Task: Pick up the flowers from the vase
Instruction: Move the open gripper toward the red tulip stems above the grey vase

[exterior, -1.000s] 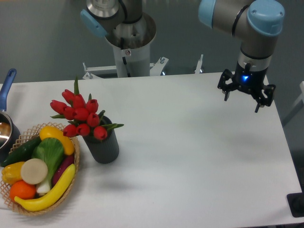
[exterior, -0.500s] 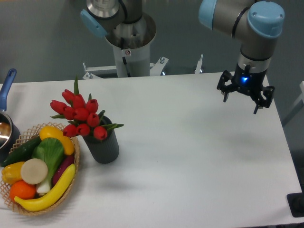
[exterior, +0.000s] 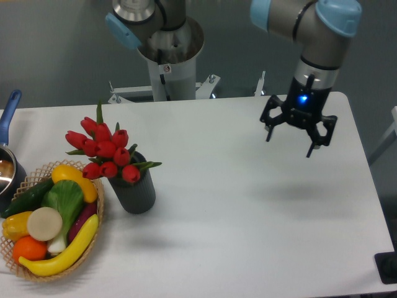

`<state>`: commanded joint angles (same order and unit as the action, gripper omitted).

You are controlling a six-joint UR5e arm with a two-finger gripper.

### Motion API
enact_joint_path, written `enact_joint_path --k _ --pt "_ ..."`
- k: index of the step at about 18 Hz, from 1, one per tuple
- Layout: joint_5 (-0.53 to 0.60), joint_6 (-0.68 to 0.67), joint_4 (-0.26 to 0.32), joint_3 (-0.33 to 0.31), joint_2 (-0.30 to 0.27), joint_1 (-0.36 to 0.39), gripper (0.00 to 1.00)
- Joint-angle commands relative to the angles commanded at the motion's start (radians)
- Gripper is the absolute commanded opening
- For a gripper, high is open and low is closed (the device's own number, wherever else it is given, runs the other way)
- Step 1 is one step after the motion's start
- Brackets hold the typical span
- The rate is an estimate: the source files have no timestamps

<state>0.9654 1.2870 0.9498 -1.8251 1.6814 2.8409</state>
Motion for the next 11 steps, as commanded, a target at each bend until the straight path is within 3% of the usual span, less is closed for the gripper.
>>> enact_joint_path --k 2,6,11 --pt "-0.11 -0.005 -0.019 -0.045 -0.031 -0.003 1.0" --pt "-0.333 0.001 -0.02 -0.095 -0.038 -0.005 1.0" --pt "-0.438 0.073 -0.023 -0.181 -0.043 -0.051 1.0"
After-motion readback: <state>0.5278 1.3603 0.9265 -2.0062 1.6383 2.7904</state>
